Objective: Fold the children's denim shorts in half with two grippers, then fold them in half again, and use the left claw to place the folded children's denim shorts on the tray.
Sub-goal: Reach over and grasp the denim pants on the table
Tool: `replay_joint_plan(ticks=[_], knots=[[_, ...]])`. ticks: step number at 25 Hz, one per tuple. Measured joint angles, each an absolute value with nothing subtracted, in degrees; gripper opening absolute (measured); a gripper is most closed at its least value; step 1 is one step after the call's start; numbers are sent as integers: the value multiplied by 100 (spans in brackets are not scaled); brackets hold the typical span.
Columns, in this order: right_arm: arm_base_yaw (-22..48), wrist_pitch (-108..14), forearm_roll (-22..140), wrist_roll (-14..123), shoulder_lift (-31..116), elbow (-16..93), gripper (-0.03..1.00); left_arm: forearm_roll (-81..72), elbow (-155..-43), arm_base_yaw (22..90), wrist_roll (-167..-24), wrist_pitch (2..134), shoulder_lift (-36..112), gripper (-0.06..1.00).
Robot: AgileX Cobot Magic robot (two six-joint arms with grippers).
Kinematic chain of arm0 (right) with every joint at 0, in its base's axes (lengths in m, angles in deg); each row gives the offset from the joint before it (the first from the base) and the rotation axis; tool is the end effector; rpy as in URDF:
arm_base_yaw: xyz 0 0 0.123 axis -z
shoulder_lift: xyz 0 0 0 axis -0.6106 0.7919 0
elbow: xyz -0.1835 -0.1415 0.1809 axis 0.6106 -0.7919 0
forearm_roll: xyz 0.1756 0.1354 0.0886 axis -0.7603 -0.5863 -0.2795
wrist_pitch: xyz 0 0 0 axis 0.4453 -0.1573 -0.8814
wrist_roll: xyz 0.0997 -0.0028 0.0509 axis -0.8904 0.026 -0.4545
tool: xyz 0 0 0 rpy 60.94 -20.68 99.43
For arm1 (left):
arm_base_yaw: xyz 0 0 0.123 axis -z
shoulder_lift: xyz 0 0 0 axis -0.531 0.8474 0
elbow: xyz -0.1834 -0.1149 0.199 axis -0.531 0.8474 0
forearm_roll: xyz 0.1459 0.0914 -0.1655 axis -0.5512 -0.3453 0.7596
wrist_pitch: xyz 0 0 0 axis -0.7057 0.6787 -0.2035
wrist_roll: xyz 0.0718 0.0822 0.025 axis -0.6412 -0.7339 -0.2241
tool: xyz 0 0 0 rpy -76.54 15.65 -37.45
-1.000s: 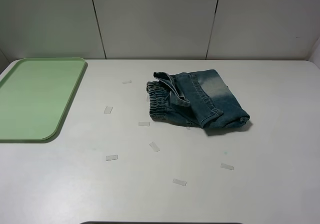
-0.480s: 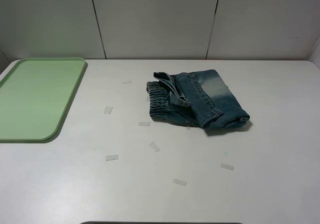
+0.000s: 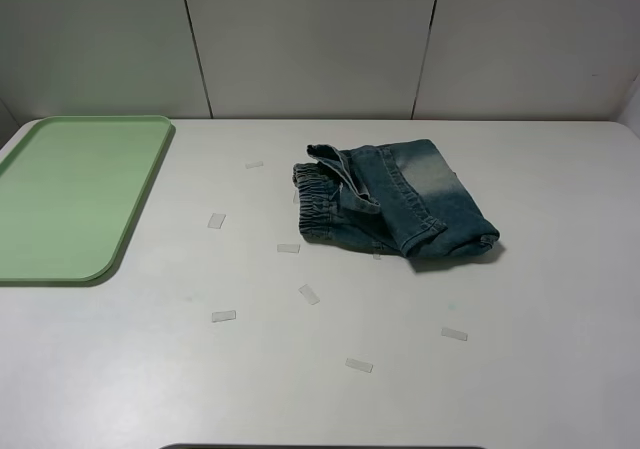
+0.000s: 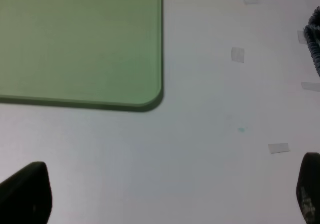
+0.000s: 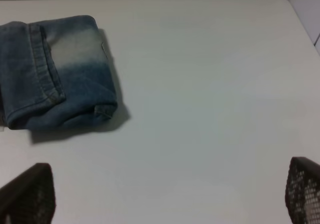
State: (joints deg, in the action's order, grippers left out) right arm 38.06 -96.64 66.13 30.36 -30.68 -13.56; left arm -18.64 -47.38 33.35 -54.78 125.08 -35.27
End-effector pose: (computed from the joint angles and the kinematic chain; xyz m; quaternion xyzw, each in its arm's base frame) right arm -0.0046 0.0009 0.2622 0.0126 0.8450 0.0085 0.5346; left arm -0.0064 0.0009 0.2579 -0.0436 0.8549 -0.0342 0.5158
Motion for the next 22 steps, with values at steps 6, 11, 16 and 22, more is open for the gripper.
replay_joint_plan(ticks=[6,11,16,22], knots=[[3806,-9664,6613,3036,-3068,-1356,70,-1864,-4738,3335,-5478,12508,-3527,98],[3806,-9664,6613,3036,-3068,-1356,70,-1864,-4738,3335,-5478,12508,-3527,98],[3806,-9664,6613,3036,-3068,-1356,70,-1730,-4795,3335,-5787,12591,-3476,99],[3806,-9664,6613,3036,-3068,-1356,70,-1376,-5553,3335,-5895,12849,-1961,99]])
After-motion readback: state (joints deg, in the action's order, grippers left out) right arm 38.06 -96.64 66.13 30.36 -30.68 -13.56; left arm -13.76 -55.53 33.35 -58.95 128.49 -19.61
